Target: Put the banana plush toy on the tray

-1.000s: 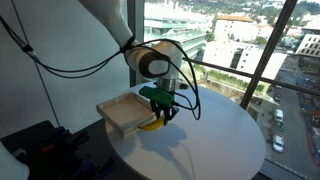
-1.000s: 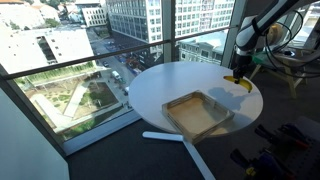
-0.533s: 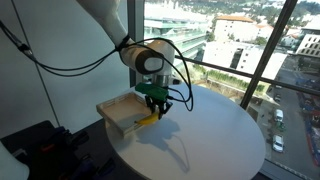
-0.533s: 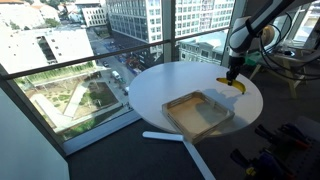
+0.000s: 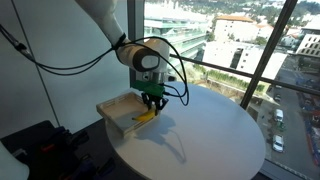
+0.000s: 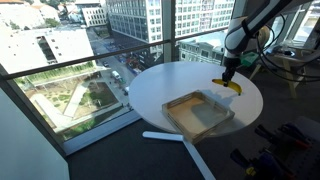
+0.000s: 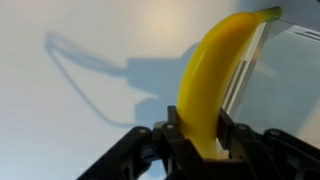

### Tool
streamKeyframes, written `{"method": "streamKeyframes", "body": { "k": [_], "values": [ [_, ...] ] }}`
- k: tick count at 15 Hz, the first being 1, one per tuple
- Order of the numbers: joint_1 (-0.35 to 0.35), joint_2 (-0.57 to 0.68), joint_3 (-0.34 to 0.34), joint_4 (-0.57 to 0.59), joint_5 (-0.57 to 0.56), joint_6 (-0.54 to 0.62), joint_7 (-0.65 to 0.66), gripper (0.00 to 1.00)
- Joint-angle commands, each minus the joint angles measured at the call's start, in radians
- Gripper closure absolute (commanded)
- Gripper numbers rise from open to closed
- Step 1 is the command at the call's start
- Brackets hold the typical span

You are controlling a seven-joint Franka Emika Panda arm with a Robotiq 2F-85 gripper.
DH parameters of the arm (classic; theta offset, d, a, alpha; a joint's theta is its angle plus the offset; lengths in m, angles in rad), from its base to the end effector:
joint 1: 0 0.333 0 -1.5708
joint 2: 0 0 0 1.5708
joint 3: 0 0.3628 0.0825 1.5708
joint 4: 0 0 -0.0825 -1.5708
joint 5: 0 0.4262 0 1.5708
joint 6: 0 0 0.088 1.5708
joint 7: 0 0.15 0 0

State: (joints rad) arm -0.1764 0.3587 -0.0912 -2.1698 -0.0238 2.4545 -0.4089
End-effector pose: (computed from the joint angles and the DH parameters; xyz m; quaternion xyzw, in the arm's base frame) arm 0.5726 -0.1589 0.1875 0.9957 0.0823 -0.0421 0.0099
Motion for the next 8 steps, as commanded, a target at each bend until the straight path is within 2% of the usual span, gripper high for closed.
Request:
{"method": "streamKeyframes", "body": {
  "k": [1, 8],
  "values": [
    [0.009, -0.008, 0.01, 0.006, -0.037, -0.007, 0.02, 0.85],
    [0.037, -0.007, 0.024, 0.009, -0.054, -0.01, 0.033, 0.85]
  ]
}}
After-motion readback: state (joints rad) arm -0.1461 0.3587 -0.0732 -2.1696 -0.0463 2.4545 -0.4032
